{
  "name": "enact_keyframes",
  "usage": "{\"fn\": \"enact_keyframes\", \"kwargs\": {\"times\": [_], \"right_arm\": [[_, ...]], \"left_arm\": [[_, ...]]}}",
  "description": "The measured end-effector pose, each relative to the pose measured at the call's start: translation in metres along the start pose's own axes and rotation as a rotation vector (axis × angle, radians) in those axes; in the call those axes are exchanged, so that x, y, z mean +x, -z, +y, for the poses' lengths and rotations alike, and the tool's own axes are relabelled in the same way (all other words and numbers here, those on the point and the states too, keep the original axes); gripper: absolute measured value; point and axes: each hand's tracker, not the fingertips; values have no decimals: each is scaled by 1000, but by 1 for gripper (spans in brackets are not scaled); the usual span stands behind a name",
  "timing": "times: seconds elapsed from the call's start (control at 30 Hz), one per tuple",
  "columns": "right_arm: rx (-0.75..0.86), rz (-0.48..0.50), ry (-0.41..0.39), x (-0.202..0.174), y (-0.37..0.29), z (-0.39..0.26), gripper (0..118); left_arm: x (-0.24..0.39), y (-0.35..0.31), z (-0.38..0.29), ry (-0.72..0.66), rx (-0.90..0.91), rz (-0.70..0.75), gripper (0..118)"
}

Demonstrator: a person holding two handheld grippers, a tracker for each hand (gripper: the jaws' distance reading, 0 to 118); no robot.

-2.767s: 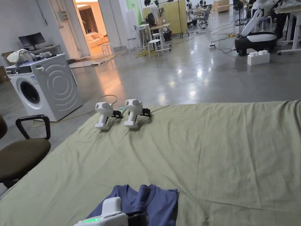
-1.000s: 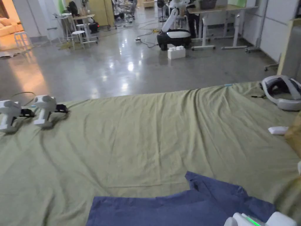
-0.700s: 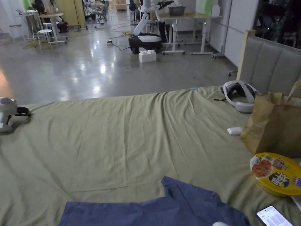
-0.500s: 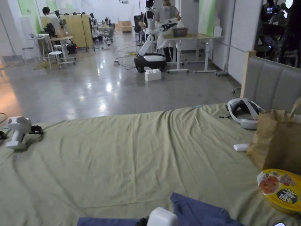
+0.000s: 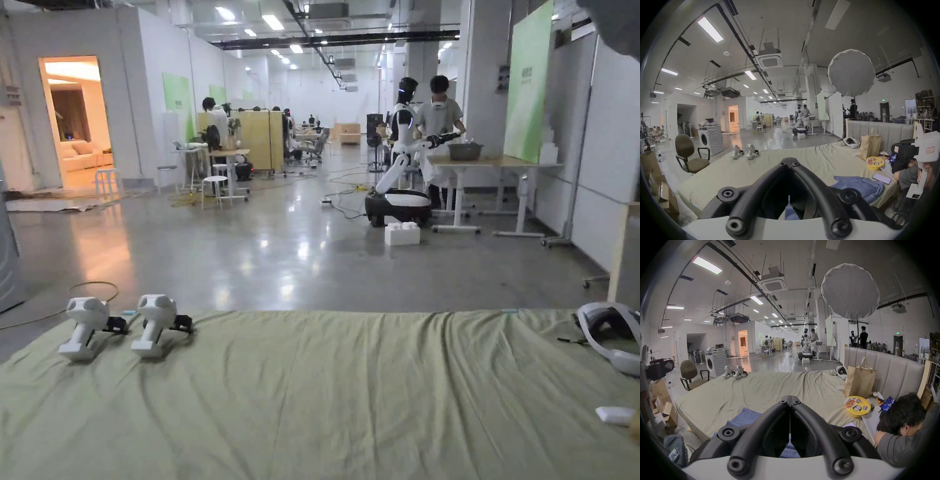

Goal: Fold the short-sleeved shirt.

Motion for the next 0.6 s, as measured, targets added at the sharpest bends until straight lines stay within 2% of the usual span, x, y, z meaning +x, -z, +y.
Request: {"fn": "enact_keyframes", "kwargs": {"times": [0.07, 0.13, 0.3, 0.47, 0.6], "right_arm": [[9, -1, -11, -7, -2, 3, 2], [12, 5, -25, -10, -3, 3, 2], [2, -5, -36, -11, 0, 0, 2], [-8, -1, -2, -5, 6, -4, 2], [-59, -6, 19, -3, 21, -13, 2]], "left_arm": [[-5, -4, -7, -63, -94, 3, 1], [-7, -7, -12, -126, -99, -20, 1], [-10, -8, -11, -93, -112, -3, 1], [-12, 8, -12, -120, -124, -43, 1], [-18, 64, -33, -118, -312, -132, 1]]}}
